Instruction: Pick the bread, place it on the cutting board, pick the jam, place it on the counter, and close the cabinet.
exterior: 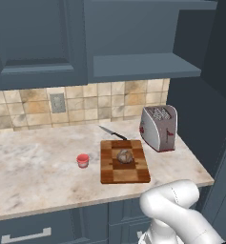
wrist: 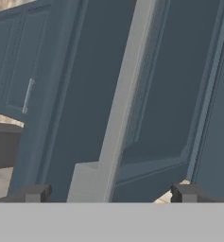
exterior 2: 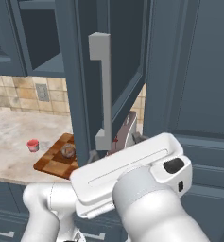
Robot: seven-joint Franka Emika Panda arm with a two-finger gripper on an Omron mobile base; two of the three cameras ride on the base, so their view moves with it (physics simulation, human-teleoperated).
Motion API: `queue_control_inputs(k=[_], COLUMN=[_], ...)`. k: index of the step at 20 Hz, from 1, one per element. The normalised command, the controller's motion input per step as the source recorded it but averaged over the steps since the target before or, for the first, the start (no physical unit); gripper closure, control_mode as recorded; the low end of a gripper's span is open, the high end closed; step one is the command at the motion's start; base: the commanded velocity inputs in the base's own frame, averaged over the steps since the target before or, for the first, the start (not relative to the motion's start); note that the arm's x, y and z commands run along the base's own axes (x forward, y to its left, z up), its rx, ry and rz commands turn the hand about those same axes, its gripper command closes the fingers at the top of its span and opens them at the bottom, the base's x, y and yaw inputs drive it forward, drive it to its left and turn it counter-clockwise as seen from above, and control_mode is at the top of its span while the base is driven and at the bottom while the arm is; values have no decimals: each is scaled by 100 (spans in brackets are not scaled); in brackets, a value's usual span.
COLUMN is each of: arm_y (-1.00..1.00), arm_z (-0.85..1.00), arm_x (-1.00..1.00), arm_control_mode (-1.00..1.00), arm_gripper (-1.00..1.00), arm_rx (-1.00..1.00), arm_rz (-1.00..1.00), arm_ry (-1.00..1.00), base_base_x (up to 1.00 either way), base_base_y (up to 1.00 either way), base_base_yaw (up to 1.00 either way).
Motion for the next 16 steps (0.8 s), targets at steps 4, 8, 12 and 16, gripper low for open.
queue_control_inputs(k=[4,8,12,16], arm_y=[0,0,0,0], arm_z=[-1,0,-1,0], arm_x=[5,1,0,0], arm_control_mode=[-100,-100,-100,-100], arm_gripper=[-100,-100,-100,-100], arm_rx=[0,0,0,0], arm_rz=[5,6,7,9], arm_ry=[0,0,0,0], base_base_x=[0,0,0,0], base_base_y=[0,0,0,0], base_base_yaw=[0,0,0,0])
